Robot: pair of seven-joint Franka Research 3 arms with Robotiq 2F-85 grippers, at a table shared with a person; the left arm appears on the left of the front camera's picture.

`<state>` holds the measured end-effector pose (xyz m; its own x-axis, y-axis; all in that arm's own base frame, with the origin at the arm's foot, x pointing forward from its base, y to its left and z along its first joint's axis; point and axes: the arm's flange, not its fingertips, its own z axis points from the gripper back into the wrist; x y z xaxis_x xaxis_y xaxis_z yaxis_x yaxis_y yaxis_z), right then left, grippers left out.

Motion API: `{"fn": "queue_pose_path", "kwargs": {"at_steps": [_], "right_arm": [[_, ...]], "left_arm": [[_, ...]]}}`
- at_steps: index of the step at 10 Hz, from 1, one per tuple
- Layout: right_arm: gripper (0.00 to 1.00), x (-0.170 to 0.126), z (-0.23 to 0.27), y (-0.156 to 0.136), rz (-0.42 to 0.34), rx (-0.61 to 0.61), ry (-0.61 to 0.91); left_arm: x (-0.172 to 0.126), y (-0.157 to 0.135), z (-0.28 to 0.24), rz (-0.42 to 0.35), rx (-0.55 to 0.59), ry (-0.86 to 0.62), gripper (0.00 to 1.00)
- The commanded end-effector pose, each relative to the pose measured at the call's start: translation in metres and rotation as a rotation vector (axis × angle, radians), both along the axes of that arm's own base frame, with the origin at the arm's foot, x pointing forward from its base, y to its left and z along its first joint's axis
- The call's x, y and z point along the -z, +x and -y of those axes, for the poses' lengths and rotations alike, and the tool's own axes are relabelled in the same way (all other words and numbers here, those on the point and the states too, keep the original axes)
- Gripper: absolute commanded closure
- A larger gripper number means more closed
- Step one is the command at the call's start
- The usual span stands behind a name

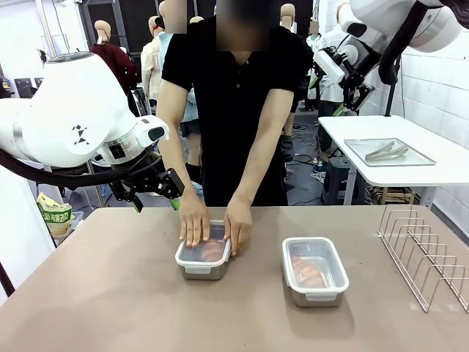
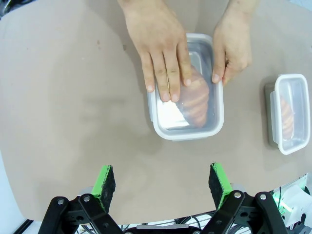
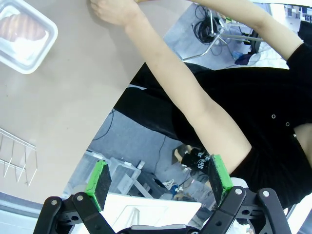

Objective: Place the bread in airtight containers.
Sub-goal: Release when the human grabs the Airtight Container lid.

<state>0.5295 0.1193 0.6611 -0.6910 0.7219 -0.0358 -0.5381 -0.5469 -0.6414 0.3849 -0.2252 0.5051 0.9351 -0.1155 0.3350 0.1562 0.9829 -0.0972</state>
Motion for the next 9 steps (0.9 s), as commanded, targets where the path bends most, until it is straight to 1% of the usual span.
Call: {"fn": "queue_pose_path", "kwargs": {"at_steps": [1,9], "right_arm": [[0.00,-0.0001,0.0002,-0.0002,0.004,-0.002,-0.001],[0.00,-0.0001,0.0002,-0.0002,0.004,-0.002,-0.001]], "left_arm": [[-0.0009,0.0005,-0.0009,0.004,-0.003,0.006,0.00],[-0.0009,0.0005,-0.0009,0.004,-0.003,0.006,0.00]]}}
